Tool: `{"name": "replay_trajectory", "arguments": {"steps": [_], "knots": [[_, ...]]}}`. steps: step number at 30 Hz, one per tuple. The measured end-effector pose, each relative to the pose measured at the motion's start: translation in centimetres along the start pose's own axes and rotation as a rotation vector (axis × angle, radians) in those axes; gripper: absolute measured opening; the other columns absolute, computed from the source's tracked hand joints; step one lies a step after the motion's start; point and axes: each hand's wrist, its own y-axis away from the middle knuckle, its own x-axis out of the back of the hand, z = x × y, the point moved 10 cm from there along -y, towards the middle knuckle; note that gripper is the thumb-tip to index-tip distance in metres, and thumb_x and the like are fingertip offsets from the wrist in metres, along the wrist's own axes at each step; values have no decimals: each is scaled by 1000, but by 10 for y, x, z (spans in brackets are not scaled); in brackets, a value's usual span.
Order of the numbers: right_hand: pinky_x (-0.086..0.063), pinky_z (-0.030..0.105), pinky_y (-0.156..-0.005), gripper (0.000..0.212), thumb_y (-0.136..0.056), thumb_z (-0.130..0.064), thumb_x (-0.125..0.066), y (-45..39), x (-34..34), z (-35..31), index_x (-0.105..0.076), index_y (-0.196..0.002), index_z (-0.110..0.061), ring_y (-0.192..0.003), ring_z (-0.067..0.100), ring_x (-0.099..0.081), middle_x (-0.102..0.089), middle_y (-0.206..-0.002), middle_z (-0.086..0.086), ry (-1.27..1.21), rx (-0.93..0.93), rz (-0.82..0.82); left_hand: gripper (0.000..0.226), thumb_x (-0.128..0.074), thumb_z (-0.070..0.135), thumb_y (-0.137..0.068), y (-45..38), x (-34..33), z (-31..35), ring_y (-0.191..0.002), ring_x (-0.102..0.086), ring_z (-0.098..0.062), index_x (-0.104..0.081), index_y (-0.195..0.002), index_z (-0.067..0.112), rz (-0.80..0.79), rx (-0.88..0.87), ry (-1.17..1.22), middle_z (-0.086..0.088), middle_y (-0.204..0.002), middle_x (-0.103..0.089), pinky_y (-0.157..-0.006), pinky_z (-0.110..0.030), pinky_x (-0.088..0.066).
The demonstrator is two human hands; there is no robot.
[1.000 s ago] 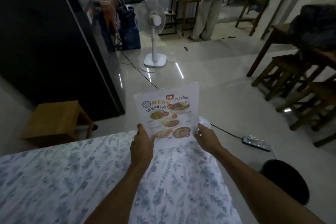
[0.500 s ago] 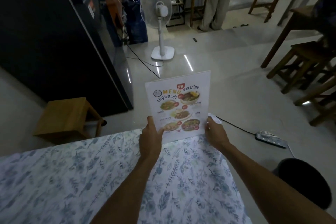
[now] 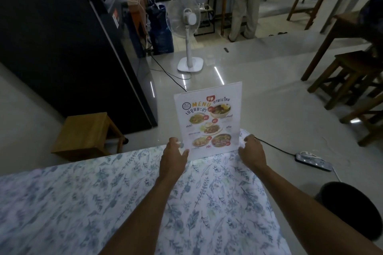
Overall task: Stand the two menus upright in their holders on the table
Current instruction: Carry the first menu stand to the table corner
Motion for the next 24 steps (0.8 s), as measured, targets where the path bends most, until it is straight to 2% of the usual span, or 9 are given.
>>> {"name": "replay_trajectory", "arguments": {"steps": [2, 5, 12, 19, 24], "knots": [[-44, 30, -72, 25, -86, -12, -63, 19, -1, 1, -55, -109, -3, -98, 34, -63, -65, -109, 19, -6, 11, 3, 44, -68, 31, -88, 16, 7, -11, -102, -64, -23, -45, -123, 19, -9, 23, 8, -4, -120, -62, -84, -40, -54], [-53, 35, -78, 24, -86, -18, -63, 55, -9, -7, -57, -108, -11, -95, 29, -66, -69, -106, 13, -17, 30, -17, 42, -66, 31, -89, 48, 23, -33, -100, -63, -23, -47, -123, 17, -15, 76, 22, -6, -119, -62, -85, -40, -55], [-54, 37, -81, 24, -88, -21, -65, 169, -67, -68, -60, -109, -12, -98, 30, -67, -72, -102, 12, -55, 177, -178, 38, -66, 30, -89, 144, 80, -102, -100, -63, -22, -49, -120, 16, -3, 176, 42, -7, -118, -63, -87, -38, -55], [-51, 31, -73, 25, -89, -23, -65, 294, -131, -154, -60, -111, -14, -92, 25, -67, -72, -100, 6, -150, 265, -311, 36, -68, 30, -87, 215, 155, -156, -96, -65, -22, -52, -115, 14, 42, 146, 59, -8, -111, -65, -84, -37, -55], [-54, 34, -69, 26, -90, -22, -63, 378, -171, -201, -58, -114, -14, -84, 23, -65, -69, -96, 4, -149, 306, -361, 30, -66, 32, -88, 269, 201, -206, -98, -63, -21, -54, -111, 17, -3, 110, 72, -4, -109, -62, -83, -38, -55]]}}
